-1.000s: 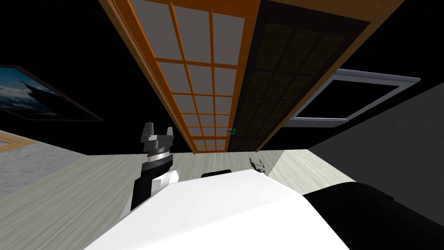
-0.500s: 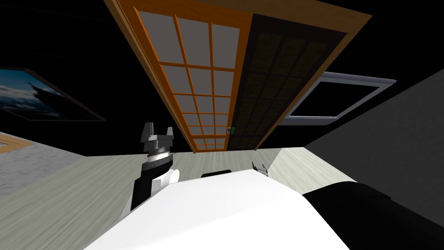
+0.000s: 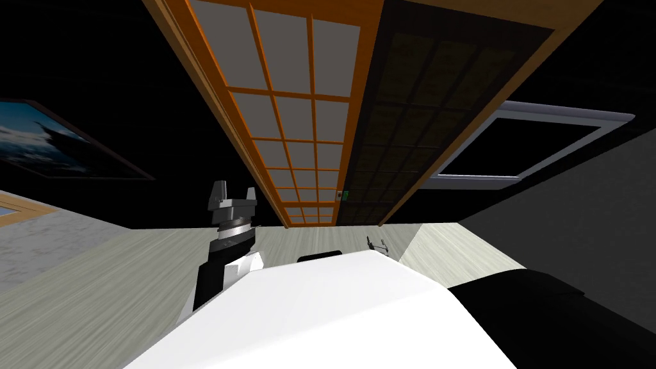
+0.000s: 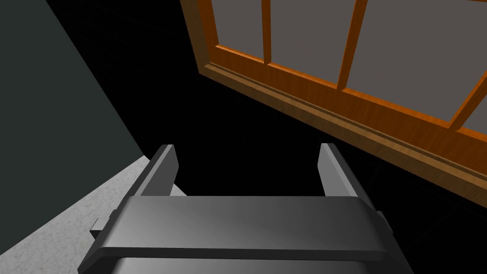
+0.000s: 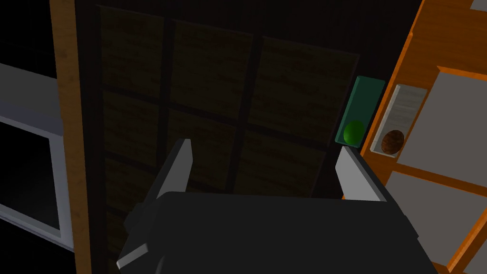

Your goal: Pull the door open

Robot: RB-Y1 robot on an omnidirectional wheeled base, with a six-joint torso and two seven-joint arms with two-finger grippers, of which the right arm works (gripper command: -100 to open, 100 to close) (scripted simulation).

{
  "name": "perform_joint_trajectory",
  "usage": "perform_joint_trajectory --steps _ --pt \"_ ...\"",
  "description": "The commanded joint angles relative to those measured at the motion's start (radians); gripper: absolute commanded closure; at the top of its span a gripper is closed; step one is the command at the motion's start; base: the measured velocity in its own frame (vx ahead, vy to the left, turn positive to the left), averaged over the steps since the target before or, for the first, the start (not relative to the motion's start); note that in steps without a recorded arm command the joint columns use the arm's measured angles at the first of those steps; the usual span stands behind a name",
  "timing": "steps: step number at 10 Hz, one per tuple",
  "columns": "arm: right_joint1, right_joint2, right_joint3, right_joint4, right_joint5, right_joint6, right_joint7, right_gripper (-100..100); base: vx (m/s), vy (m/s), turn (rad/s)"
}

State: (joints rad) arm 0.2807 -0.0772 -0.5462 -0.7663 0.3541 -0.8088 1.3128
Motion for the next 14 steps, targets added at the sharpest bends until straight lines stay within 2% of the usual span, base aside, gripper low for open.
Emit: perform_joint_trajectory --steps 1,2,5,6,7,12,14 --pt "-0.025 0.014 0.016 -0.014 -0.008 0.012 0.005 -100 0.193 -0.050 0.075" --pt "-0.034 0.019 0.021 -0.016 -0.011 0.012 0.007 -100 0.178 -0.035 0.061" --pt "-0.094 0.049 0.049 -0.030 -0.019 0.009 0.018 -100 0.193 -0.067 0.095" --pt "-0.109 0.056 0.055 -0.034 -0.019 0.008 0.019 -100 0.178 -0.050 0.081" --pt "-0.109 0.056 0.055 -0.034 -0.019 0.008 0.019 -100 0.115 -0.018 0.016" --pt "-0.193 0.090 0.092 -0.060 -0.020 0.001 0.025 -100 0.162 -0.047 0.077" --pt "-0.193 0.090 0.092 -0.060 -0.020 0.001 0.025 -100 0.102 -0.034 0.015"
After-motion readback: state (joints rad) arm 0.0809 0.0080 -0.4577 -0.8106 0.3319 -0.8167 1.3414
